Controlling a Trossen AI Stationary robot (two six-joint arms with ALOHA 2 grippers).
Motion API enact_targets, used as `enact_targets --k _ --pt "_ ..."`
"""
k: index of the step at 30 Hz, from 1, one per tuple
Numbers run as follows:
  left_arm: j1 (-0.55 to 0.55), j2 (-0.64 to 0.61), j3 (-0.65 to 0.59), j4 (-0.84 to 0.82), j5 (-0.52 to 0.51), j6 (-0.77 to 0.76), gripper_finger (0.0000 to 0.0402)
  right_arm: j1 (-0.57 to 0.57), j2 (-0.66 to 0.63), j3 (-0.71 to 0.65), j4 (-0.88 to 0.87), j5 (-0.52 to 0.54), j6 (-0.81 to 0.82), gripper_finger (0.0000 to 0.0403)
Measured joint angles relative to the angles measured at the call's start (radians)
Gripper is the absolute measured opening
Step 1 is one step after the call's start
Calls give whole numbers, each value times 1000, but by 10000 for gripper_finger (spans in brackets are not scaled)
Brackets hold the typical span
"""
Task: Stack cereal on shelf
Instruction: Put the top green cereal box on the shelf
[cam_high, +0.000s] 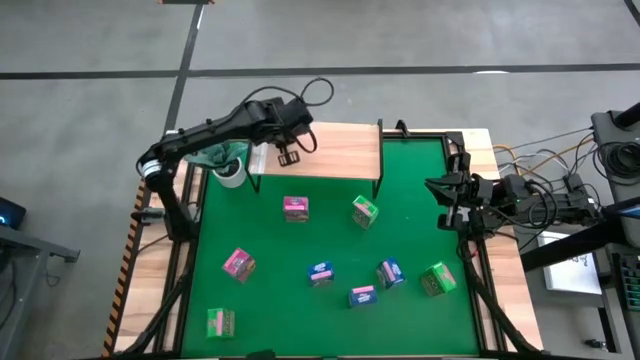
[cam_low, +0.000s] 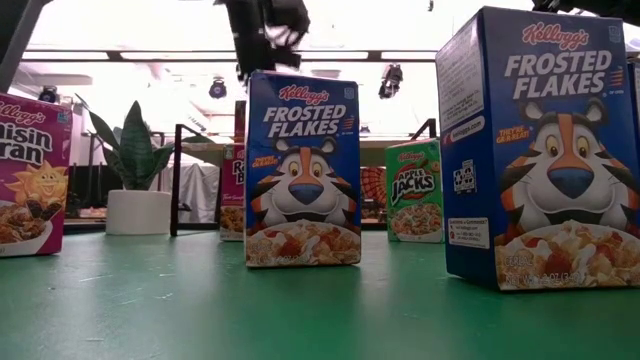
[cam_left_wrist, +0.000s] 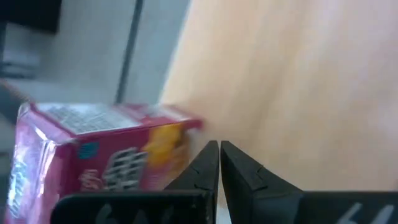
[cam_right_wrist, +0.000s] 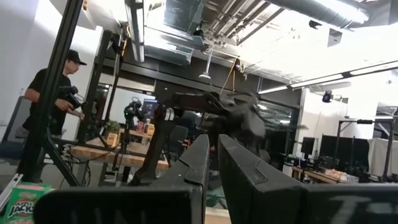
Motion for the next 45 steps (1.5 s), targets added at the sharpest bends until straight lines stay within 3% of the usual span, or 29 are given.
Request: enact_targets --k 7,15,23,31,37,45 --pt "-165 -143 -65 83 173 -77 0 0 0 0 0 0 -13 28" --pt "-435 -397 -374 414 174 -219 0 0 1 0 0 -1 7 28" --pt "-649 -578 -636 692 165 -187 0 0 41 0 3 -1 85 28" --pt "-694 -718 -847 828 155 -138 0 0 206 2 62 -2 318 28" --pt "-693 -823 -964 913 31 -87 0 1 356 98 67 -2 414 28" --pt "-693 -929 -1066 984 -150 -37 0 5 552 344 -255 -2 461 28"
